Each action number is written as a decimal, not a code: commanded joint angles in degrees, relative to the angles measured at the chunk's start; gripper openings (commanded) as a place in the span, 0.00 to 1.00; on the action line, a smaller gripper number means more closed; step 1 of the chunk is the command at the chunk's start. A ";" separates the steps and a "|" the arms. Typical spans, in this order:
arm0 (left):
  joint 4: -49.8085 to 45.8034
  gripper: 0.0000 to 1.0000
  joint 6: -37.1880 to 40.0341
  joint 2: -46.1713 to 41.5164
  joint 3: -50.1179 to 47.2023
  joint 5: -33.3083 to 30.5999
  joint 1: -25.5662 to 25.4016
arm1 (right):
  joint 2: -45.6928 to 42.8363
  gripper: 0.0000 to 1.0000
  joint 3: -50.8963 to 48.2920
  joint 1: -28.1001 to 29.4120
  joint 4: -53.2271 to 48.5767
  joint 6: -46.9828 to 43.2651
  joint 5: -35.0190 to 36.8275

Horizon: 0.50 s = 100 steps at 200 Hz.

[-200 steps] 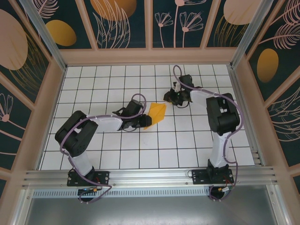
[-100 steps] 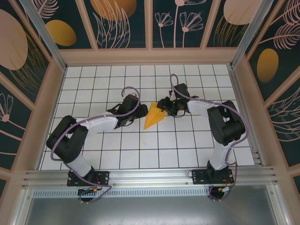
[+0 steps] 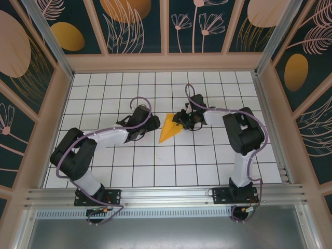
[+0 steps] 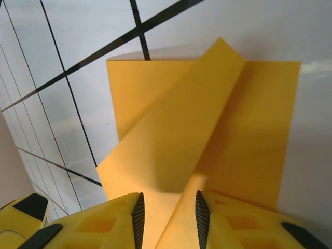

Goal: Fold a paper plane with a square sheet of paper (pick it up from the middle)
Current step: Turn over a square sheet of paper at the center of the table.

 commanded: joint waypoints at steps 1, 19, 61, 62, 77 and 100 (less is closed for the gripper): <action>0.58 0.69 -0.72 -1.47 -0.98 -0.37 0.49 | 1.45 0.32 1.63 0.64 1.92 0.37 -2.11; 0.79 0.69 -0.79 -1.23 -1.19 0.04 0.70 | 1.94 0.32 1.89 0.59 2.12 0.39 -2.69; 1.38 0.69 -1.35 -1.79 -1.90 0.75 1.39 | 2.43 0.28 0.28 0.56 7.29 1.03 -6.14; 1.44 0.69 -1.38 -1.84 -1.99 0.81 1.37 | 2.39 0.28 0.17 0.56 7.69 1.03 -6.23; 2.42 0.70 -1.05 -2.35 -2.55 2.23 1.91 | 2.24 0.24 -1.33 0.54 11.69 1.08 -6.87; 4.37 0.73 -1.27 -3.82 -4.08 4.34 2.95 | 2.07 0.16 -2.79 0.38 16.56 1.08 -8.30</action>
